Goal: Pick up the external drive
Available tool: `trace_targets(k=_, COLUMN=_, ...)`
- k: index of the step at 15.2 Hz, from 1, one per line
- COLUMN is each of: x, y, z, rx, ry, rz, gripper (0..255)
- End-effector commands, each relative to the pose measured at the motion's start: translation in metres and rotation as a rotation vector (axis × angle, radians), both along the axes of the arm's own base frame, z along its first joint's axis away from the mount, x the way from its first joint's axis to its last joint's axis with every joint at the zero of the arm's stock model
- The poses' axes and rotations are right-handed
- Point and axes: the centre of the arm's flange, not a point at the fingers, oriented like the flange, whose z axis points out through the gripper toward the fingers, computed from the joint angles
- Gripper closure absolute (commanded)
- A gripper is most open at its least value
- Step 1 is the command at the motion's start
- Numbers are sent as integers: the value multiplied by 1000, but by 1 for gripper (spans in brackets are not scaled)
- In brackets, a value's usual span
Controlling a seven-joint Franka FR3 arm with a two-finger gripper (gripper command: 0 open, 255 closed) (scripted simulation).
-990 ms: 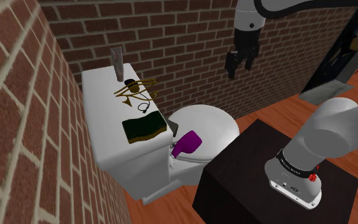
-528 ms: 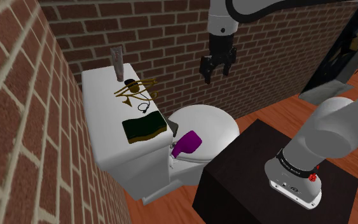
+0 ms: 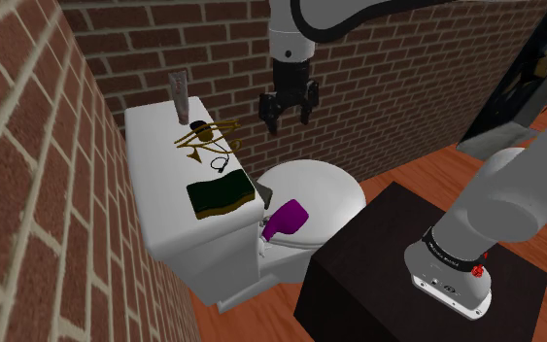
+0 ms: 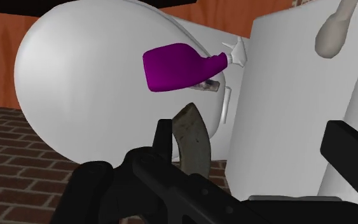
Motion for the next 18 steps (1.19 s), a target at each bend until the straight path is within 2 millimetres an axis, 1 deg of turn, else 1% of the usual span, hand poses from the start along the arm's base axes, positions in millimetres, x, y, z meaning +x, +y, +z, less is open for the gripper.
trace_targets(k=1, x=11, y=23, z=-1, rx=15, ry=-2, rz=-7, gripper=0)
trace_targets(k=11, x=76, y=123, z=-7, rx=81, ry=-12, rz=-40, gripper=0)
trace_targets(k=18, x=76, y=123, z=-44, rx=81, ry=-12, rz=-40, gripper=0)
